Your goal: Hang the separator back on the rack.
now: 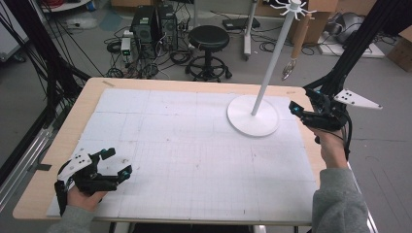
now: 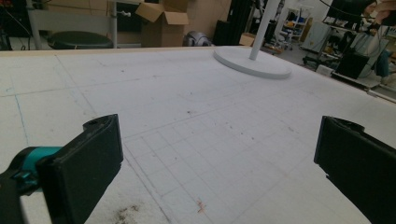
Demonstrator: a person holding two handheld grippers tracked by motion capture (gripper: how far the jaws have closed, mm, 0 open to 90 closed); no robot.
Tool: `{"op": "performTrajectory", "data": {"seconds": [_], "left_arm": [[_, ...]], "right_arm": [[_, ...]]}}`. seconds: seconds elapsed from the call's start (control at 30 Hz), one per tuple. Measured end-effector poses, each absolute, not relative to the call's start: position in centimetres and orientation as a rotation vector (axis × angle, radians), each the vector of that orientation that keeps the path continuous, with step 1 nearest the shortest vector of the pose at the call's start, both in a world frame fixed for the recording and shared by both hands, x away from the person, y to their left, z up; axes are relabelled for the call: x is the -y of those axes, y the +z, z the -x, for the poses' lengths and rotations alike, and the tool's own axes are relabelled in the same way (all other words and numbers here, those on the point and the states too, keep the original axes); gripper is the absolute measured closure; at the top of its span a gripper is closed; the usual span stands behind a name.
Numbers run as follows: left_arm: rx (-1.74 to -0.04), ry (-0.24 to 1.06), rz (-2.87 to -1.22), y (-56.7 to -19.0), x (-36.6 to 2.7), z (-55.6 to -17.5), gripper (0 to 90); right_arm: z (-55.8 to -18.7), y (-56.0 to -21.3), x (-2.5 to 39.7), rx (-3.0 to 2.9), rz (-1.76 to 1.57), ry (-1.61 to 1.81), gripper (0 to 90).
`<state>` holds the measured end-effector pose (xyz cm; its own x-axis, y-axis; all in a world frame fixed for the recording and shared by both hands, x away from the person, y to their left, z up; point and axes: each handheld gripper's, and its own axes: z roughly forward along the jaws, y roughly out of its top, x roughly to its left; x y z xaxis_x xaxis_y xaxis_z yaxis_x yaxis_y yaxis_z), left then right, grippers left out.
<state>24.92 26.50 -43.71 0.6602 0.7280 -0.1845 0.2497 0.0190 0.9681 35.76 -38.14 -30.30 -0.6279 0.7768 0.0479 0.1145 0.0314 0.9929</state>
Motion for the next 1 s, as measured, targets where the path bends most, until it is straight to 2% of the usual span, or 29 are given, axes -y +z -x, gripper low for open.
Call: {"op": "performTrajectory", "data": {"seconds": [0.37,1.0], "left_arm": [[-0.836,0.454,-1.559,-43.7,-26.6,-24.9,1.7],[-0.837,0.456,-1.548,-43.7,-26.5,-24.8,1.7]], "right_arm": [[-34.1,-32.3,38.5,-1.781,-0.912,1.632,10.8],[-32.3,-36.3,36.5,-1.89,-0.909,1.572,10.8]]}}
